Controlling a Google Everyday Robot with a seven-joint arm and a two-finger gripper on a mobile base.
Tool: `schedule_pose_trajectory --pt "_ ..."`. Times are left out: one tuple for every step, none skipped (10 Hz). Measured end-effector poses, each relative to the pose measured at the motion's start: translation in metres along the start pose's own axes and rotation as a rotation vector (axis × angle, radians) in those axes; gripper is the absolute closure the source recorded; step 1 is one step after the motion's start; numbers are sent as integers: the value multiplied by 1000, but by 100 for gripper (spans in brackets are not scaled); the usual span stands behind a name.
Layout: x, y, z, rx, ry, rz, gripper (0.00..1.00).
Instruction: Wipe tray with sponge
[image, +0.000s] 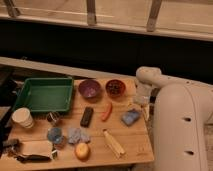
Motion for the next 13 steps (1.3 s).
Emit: schedule_pose_trajectory --pt "-1 2 6 -2 14 1 20" --pt "-3 3 13 -3 26 6 20" --pt "-4 3 18 -2 31 10 20" --pt "-6 4 22 -3 30 20 26" --pt "-7 5 23 -7 23 26 36" --pt "-8 4 21 -15 19 31 46" --pt "-8 3 20 -23 20 36 55" --pt "-8 2 17 -31 18 39 65" --pt "-7 2 11 -43 12 38 76" --pt "-5 3 4 -51 1 32 85" --pt "-2 6 -9 -59 -27 17 96" --pt "0 10 -22 -64 -63 7 100" --pt "2 14 -33 -68 -94 -4 100"
